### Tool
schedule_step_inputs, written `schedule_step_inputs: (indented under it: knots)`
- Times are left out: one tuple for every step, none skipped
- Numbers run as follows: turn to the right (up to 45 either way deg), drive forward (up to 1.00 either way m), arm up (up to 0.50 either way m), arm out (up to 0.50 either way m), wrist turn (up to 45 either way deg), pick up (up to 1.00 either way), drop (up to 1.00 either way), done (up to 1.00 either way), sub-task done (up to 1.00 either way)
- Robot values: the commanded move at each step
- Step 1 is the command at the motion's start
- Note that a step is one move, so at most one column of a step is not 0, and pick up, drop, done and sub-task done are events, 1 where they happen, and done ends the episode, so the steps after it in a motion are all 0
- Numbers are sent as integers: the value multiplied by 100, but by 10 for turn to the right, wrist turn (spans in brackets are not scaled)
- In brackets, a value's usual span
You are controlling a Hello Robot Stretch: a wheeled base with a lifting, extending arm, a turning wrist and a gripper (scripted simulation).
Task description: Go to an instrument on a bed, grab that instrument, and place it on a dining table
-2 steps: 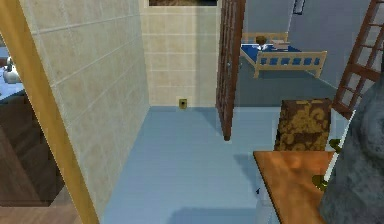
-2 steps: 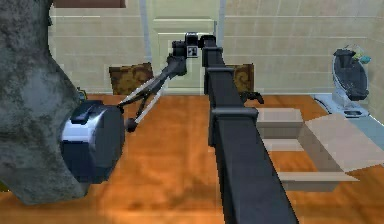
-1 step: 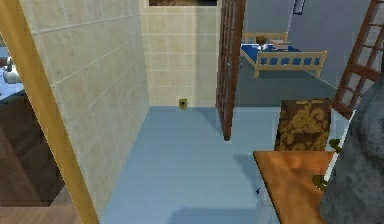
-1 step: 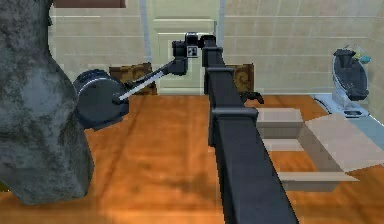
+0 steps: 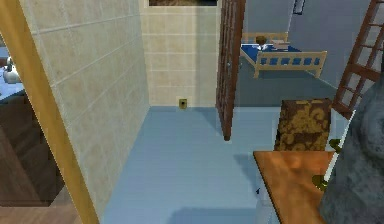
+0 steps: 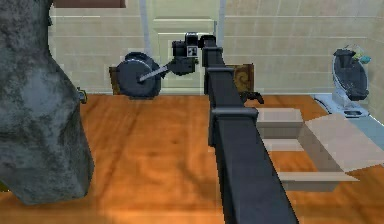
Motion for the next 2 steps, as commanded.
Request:
schedule_step_inputs:
  knots:
    - [0, 0, 0, 0, 330, 0, 0, 0, 0]
    - [0, 0, -32, 0, 0, 0, 0, 0, 0]
